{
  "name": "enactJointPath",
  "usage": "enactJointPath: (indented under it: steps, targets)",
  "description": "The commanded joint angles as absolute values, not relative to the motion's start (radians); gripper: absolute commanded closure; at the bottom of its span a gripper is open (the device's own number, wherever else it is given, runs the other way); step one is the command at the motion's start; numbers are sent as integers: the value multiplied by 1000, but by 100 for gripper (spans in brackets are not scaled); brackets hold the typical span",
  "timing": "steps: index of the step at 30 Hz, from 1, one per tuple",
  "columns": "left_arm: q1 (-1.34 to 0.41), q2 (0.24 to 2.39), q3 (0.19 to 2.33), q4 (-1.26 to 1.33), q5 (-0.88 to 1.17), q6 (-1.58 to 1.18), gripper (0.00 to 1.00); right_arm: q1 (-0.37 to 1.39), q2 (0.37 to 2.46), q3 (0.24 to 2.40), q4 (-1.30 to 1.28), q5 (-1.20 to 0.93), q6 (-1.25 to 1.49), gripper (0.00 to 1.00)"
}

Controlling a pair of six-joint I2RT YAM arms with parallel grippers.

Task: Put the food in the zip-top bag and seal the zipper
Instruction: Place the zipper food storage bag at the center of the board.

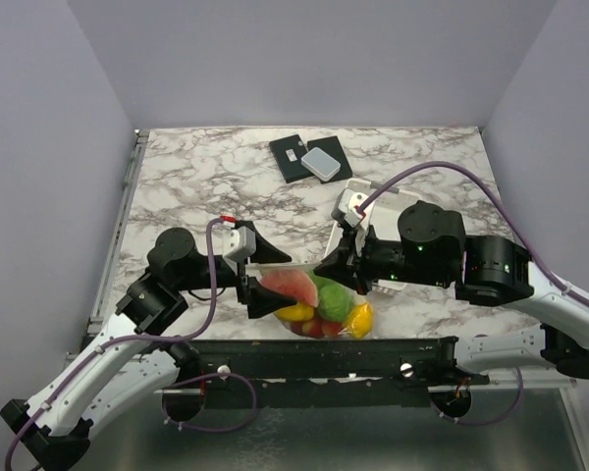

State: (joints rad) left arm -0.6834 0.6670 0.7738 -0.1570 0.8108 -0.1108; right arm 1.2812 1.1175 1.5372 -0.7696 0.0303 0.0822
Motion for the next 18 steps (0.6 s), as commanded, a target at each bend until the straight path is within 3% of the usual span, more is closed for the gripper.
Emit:
enactJointPath:
  steps: [1, 5, 10, 11, 15, 18]
  targets:
    - [-693, 676, 748, -127, 773, -100, 5, 1280, 1122, 1592, -682, -37, 86, 99]
    - [-692, 683, 748, -125, 771, -96, 8, 1279, 1126, 1594, -682, -41, 85, 99]
    - [-692, 678, 740, -125, 780, -96, 21, 1280, 1118, 1575, -671, -39, 85, 99]
    - [-693, 678, 739, -124, 783, -97, 26, 1280, 1115, 1569, -667, -38, 84, 99]
    - [-694, 684, 738, -123, 795, -99, 68, 1280, 1103, 1550, -657, -33, 87, 99]
    - [-695, 694, 738, -124, 803, -101, 83, 1279, 1092, 1539, -651, -30, 89, 99]
